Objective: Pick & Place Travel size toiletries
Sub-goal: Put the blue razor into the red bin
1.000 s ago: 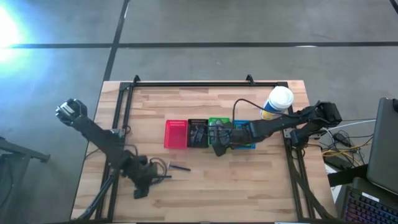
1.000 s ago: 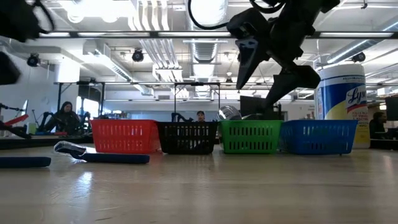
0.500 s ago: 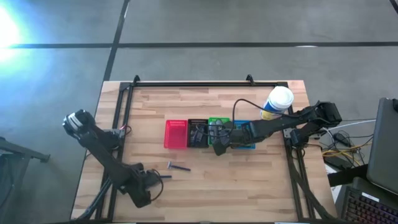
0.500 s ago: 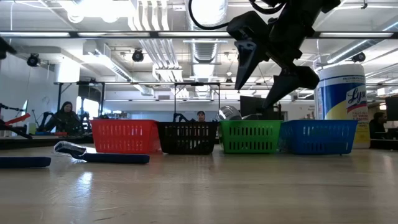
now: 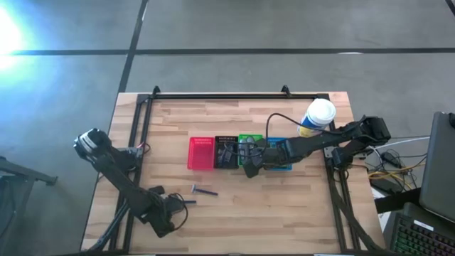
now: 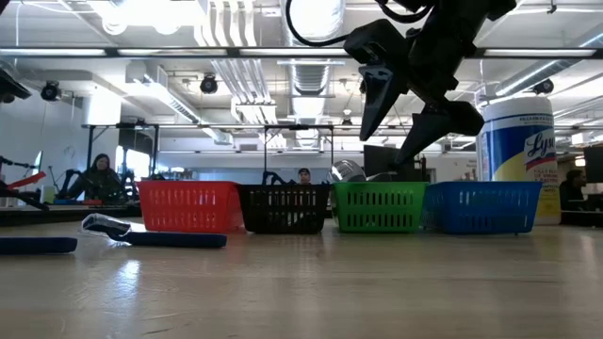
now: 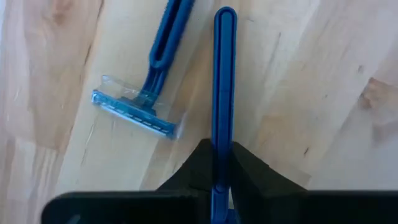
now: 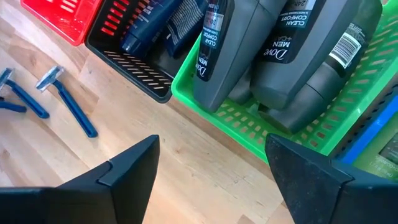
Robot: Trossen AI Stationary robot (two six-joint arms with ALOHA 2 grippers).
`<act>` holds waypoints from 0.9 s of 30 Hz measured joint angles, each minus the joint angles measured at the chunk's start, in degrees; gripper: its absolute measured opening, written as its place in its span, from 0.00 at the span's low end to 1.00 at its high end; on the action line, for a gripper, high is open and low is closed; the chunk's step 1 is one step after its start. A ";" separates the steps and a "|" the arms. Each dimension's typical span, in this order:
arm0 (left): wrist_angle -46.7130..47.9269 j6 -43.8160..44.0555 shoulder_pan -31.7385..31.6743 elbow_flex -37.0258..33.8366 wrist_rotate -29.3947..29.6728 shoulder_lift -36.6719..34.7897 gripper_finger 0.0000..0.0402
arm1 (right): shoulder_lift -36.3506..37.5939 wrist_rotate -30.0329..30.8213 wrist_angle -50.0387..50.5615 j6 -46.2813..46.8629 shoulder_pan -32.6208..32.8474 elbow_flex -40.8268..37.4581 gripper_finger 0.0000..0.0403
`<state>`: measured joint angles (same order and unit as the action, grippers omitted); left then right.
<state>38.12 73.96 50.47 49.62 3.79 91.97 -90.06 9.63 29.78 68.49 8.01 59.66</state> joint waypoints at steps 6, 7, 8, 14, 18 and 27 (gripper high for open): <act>-1.25 -1.72 0.01 1.36 -6.64 -5.52 0.07 | 0.00 0.00 0.02 -0.60 0.00 0.00 0.67; -1.24 -1.62 0.01 1.91 -6.88 -7.25 0.07 | 0.00 -0.01 0.00 -0.71 0.00 0.00 0.66; -1.27 -1.18 -0.18 2.15 -6.26 -9.27 0.07 | 0.00 -0.01 0.02 -0.65 0.00 0.00 0.65; 3.98 12.94 -7.72 -0.45 15.69 -25.30 0.07 | 0.56 0.19 -0.10 1.77 0.00 0.00 0.62; 1.00 18.32 -18.74 -5.39 28.76 -34.02 0.07 | 1.11 1.05 0.00 2.97 0.00 0.00 0.60; -19.26 7.60 -44.77 -16.55 18.43 -32.55 0.07 | 1.51 1.09 -0.18 3.58 0.02 0.00 0.57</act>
<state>18.86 81.56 5.70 33.06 22.22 59.41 -88.55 10.72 29.61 72.07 8.03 59.66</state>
